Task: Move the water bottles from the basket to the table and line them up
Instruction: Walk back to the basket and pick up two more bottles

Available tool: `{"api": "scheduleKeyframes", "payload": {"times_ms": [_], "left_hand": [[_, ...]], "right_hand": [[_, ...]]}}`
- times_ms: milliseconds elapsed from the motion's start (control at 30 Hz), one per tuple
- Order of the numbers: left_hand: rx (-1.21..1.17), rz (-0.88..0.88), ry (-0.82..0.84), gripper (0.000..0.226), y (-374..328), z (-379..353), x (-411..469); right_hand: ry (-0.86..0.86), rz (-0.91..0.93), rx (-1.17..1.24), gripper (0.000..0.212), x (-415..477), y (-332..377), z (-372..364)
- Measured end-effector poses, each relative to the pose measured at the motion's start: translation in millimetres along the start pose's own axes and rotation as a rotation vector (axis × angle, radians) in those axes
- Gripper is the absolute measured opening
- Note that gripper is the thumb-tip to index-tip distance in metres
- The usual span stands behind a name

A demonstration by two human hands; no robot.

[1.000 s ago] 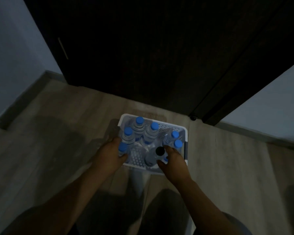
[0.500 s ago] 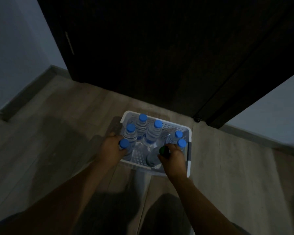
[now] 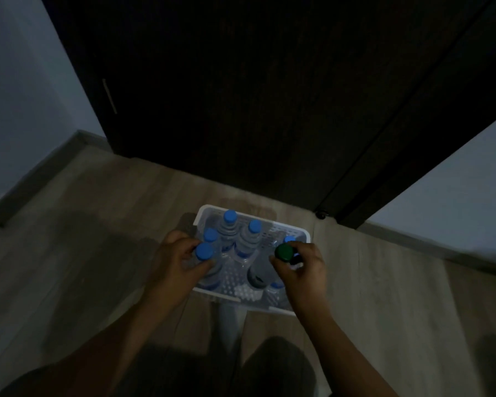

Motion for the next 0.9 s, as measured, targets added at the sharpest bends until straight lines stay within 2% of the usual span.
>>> {"api": "scheduleKeyframes", "payload": {"times_ms": [100, 200, 267, 367, 567, 733, 900], "left_hand": [[-0.046, 0.005, -0.072, 0.037, -27.6, 20.1, 0.7], [-0.154, -0.046, -0.013, 0.031, -80.1, 39.8, 8.0], [-0.253, -0.003, 0.042, 0.032, -112.9, 57.3, 11.5], [-0.327, 0.059, 0.085, 0.024, -162.7, 89.4, 14.6], [-0.346, -0.018, 0.055, 0.024, -288.9, 183.5, 18.8], [-0.361, -0.075, 0.044, 0.024, -408.8, 275.1, 24.1], [-0.329, -0.152, -0.023, 0.036, -529.6, 380.3, 20.5]], "right_hand": [[-0.03, 0.018, 0.126, 0.02, 2.1, 27.2, 18.8], [-0.012, 0.004, 0.317, 0.019, 1.0, 67.9, 37.7], [-0.002, -0.025, 0.392, 0.017, 4.7, 102.3, 53.7], [0.017, -0.017, 0.387, 0.019, 10.5, 162.0, 85.1], [-0.06, 0.071, 0.409, 0.034, 16.2, 304.1, 172.2], [-0.096, 0.147, 0.439, 0.032, 18.8, 431.5, 242.6], [-0.129, 0.276, 0.496, 0.014, 13.9, 572.9, 317.5]]}}
Point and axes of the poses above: each hand's wrist, its own x-axis towards the middle knuckle, its own z-axis out of the back of the hand, y = z × x, the point moved 10 cm from there along x, towards the middle knuckle, and after that the axes turned 5 degrees about x, right-handed, at the moved point
